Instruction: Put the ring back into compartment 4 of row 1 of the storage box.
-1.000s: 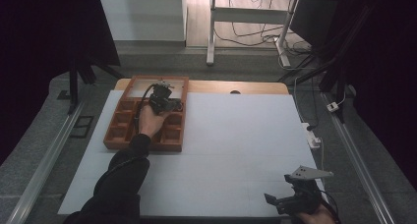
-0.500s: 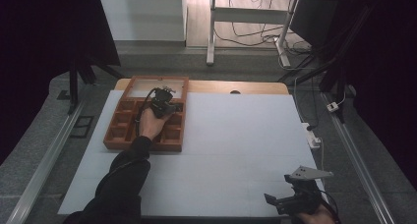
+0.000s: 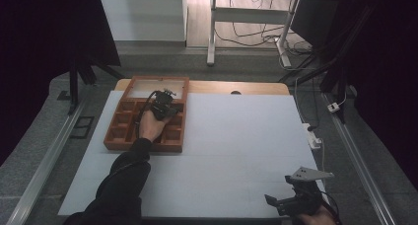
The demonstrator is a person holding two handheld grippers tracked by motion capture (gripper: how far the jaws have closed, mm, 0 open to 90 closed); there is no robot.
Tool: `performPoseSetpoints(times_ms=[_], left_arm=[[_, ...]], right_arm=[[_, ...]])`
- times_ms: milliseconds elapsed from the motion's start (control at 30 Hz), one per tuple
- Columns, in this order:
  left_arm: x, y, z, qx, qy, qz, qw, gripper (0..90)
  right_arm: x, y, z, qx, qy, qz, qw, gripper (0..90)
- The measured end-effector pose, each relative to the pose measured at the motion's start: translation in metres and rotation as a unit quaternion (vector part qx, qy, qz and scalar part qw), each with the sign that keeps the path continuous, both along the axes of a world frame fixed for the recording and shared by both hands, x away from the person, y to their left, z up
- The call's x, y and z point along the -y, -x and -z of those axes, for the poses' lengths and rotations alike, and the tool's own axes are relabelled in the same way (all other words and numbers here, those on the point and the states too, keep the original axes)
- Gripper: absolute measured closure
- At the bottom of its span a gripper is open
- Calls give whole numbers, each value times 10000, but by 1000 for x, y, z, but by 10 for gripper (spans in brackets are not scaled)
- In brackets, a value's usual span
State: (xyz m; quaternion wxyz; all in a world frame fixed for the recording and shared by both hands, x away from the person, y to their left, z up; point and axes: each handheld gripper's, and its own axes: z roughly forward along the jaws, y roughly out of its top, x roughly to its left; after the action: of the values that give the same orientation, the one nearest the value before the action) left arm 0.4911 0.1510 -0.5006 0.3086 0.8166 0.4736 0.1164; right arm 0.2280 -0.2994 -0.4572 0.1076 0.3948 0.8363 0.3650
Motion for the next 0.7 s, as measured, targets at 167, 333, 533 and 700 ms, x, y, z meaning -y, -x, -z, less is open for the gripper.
performPoseSetpoints(times_ms=[167,333,533,700], left_arm=[[-2,0,-3,-7,81,22,10000,781],[-4,3,-9,46,150,51,9999,732],[-5,6,-17,76,315,123,9994,687],[-6,9,-24,141,401,211,9989,649]], right_arm=[[0,0,0,3,1,3,10000,0],[0,0,0,4,15,0,10000,0],[-1,0,0,8,28,-1,10000,0],[-1,0,0,7,29,2,10000,0]])
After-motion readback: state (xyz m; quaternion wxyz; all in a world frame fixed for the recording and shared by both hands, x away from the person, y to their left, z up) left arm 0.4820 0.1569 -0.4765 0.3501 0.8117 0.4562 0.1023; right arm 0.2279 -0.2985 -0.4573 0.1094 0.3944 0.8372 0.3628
